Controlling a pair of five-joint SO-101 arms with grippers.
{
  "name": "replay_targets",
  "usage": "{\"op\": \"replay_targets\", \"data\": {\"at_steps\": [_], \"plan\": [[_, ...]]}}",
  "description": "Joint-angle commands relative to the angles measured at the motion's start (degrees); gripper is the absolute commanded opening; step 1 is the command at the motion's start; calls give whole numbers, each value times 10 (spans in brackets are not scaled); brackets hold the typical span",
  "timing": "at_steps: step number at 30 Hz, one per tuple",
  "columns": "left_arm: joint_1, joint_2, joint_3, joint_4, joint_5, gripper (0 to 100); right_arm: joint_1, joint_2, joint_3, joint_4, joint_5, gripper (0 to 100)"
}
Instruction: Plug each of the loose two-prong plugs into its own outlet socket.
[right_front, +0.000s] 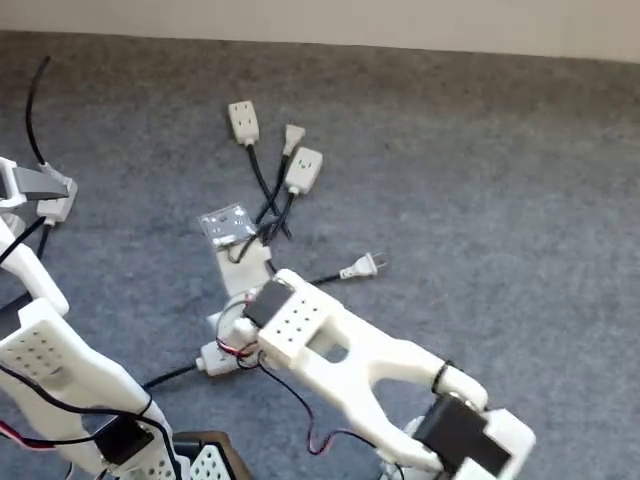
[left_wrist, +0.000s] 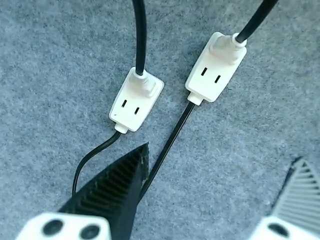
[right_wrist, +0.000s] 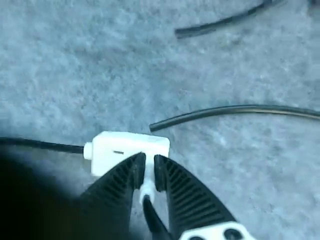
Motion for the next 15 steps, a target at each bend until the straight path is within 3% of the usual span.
{"op": "replay_targets", "data": {"at_steps": [1, 12, 15], "plan": [[-4, -6, -19, -7, -5, 411, -24, 86, -29, 9, 9, 5], [0, -6, -19, -4, -5, 411, 24, -8, -31, 46, 14, 9], [12, -6, -19, -3, -5, 411, 48, -78, -39, 80, 100, 14]]}}
